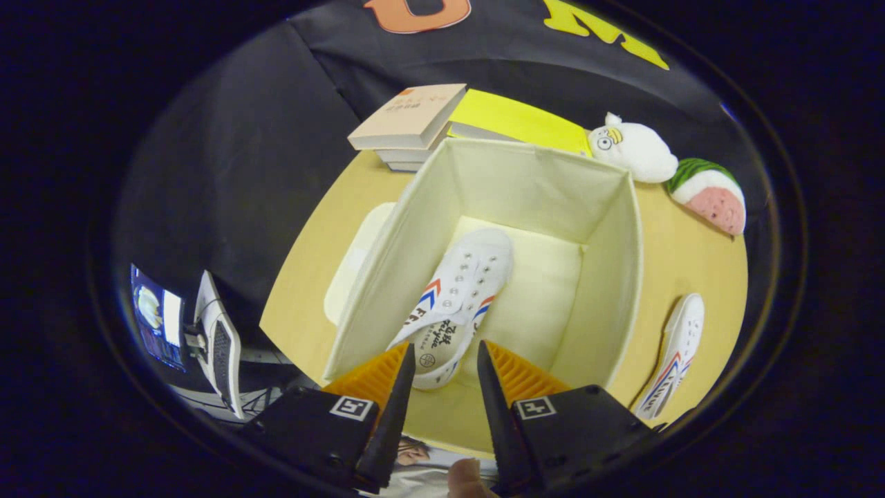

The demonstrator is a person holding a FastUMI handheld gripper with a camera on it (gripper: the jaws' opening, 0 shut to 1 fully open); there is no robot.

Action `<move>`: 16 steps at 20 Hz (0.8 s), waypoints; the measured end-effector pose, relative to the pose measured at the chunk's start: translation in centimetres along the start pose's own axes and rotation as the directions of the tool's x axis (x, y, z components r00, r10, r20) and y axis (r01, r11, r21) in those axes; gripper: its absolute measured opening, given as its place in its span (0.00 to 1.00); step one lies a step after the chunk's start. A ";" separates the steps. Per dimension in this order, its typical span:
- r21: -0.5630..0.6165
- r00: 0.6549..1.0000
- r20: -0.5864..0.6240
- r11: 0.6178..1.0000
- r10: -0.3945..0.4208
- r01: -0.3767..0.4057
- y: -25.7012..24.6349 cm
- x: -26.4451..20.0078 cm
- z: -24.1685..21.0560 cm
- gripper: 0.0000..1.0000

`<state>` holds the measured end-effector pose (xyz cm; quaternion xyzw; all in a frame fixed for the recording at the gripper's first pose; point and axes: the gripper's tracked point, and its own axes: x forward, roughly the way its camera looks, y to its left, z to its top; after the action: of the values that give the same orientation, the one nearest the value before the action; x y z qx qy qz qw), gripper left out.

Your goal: Open the storage box then place both shoes into the box .Put the left shoe in first, then the right shoe, with the right side of both shoes facing outward in a uniform manner.

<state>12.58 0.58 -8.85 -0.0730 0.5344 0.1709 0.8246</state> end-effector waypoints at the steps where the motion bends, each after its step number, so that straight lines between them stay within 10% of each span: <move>1: -0.005 1.000 0.012 1.000 -0.014 0.014 -0.6 -1.0 -0.1 0.61; 8: -0.086 0.970 0.034 0.966 -0.242 0.244 -11.6 -7.6 -2.8 0.61; 16: -0.106 0.850 -0.083 0.853 -0.520 0.511 -26.3 -8.1 -9.5 0.79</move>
<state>10.91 -28.46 -7.08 -0.2558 0.5318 -0.0395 0.8064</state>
